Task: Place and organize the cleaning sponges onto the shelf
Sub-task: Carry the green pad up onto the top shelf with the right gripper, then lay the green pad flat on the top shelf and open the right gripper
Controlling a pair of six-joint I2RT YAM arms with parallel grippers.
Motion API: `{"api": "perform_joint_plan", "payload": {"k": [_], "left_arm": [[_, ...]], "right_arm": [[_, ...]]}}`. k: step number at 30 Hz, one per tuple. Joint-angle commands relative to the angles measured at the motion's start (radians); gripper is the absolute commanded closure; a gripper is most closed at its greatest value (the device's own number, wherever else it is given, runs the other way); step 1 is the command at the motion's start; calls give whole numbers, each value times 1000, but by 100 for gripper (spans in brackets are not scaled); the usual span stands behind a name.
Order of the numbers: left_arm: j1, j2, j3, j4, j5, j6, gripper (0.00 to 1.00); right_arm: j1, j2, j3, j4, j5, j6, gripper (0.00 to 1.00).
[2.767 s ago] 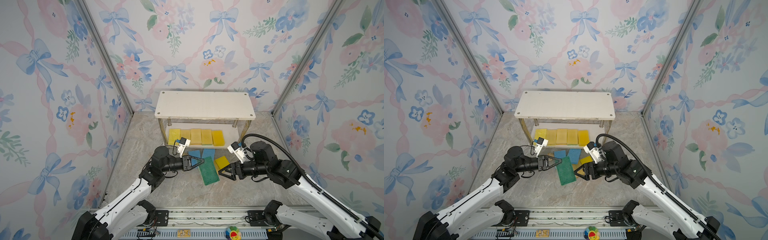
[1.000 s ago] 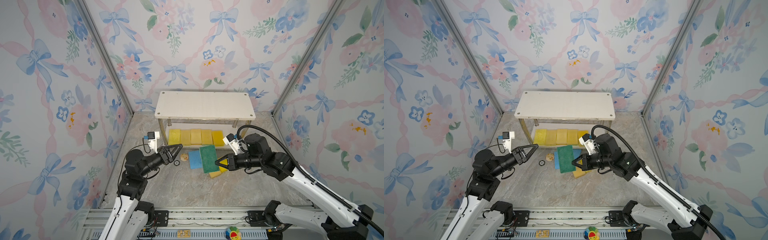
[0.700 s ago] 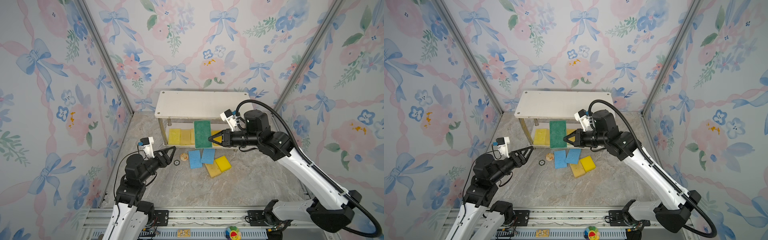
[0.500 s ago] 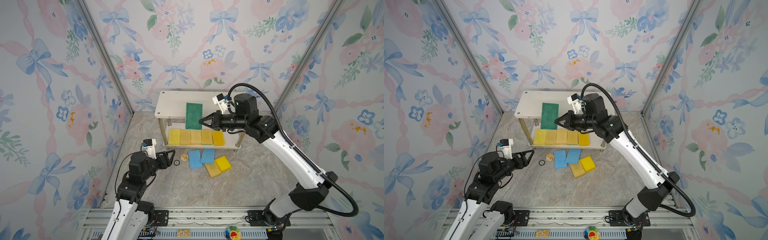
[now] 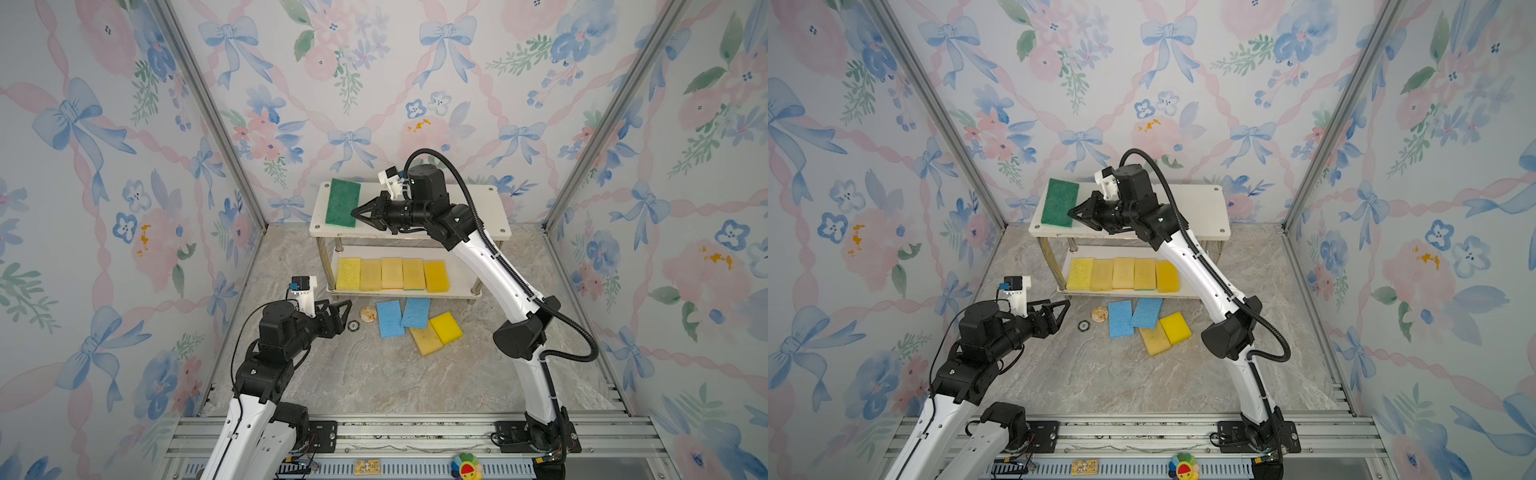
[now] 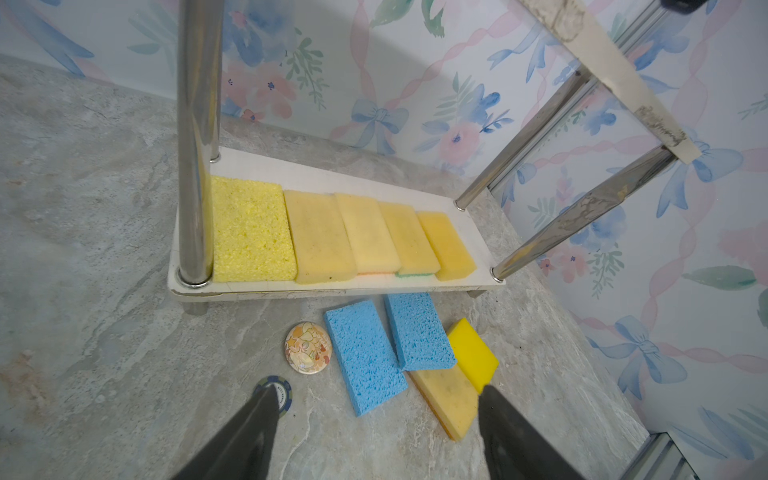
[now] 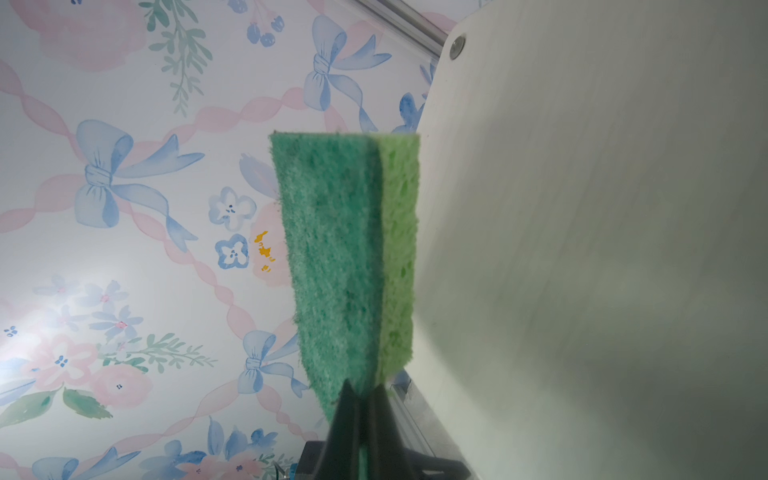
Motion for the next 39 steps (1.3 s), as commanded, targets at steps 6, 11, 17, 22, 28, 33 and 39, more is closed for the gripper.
{"api": "perform_joint_plan", "payload": {"k": [6, 11, 17, 22, 28, 33, 39], "left_arm": [[5, -3, -23, 33, 22, 23, 21], [5, -3, -23, 32, 23, 22, 21], [5, -3, -23, 32, 22, 22, 21], [5, -7, -23, 33, 20, 21, 20], [5, -12, -23, 33, 16, 21, 20], [5, -12, -23, 33, 16, 20, 19], [5, -17, -22, 33, 16, 21, 20]], "right_arm": [[24, 56, 45, 67, -37, 64, 100], [33, 86, 61, 77, -38, 72, 100], [34, 115, 81, 90, -33, 92, 90], [35, 111, 78, 87, -7, 87, 70], [35, 99, 64, 82, 2, 81, 60], [38, 71, 36, 68, 18, 61, 56], [37, 29, 15, 2, 88, 11, 51]]}}
